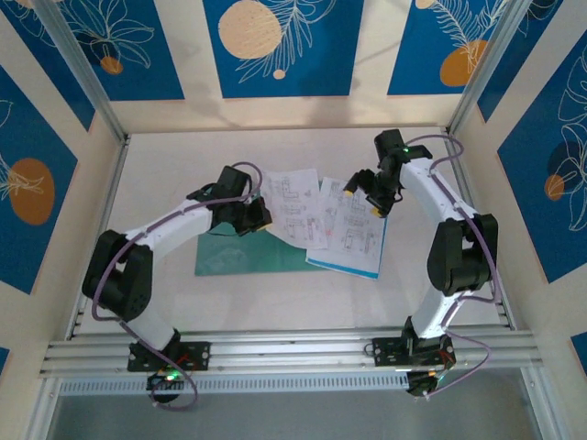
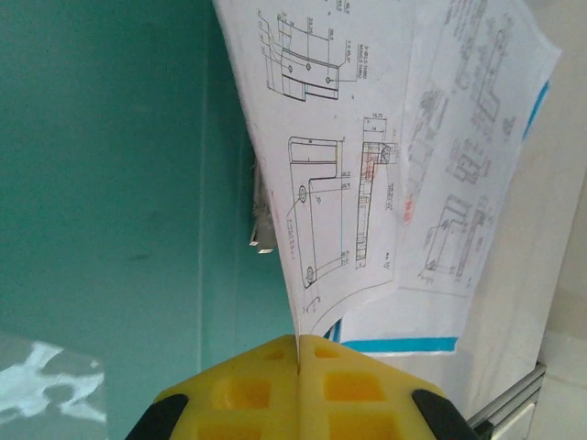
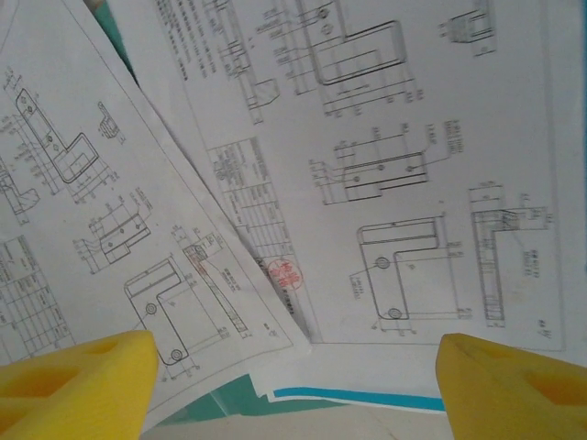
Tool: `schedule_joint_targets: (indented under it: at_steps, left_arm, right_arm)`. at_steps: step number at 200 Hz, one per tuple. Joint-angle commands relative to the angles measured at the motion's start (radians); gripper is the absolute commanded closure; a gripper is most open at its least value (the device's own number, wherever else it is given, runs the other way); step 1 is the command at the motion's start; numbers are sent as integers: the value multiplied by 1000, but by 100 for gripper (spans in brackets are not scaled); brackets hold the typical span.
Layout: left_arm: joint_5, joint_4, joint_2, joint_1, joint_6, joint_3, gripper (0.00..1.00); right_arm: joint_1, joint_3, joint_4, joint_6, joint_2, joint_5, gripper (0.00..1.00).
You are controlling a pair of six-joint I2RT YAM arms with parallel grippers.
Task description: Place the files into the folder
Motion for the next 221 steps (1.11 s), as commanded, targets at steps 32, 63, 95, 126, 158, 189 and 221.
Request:
schedule_joint_targets:
  at_steps: [32,63,95,126,158,189,221]
  left_arm:
    - [-110,-155,-62,24,92,-50,100]
    - [-157,-220,-52,38,116,-53,100]
    - [-223,-275,-37,47,137,-50,100]
    - [-264,-312,-41,53,155,-60,100]
    - [-292,-338,-53,66,174,-72,100]
    - [-295,-348,-50,70,194,-77,100]
    - [-288,-338,-40,70,195,-84,100]
  right_arm:
    - [67,12,99,-41,134,-206,24]
    - [121,102,104,-62,254,-234,30]
    - [163,203,85,-68,367,-243,34]
    - [193,276,74,-72,442,-253,34]
    - [214,323,65,-63,490,-262,34]
    - [228,351,67,-55,521,-274,34]
    - [243,386,62,-53,556,-288,36]
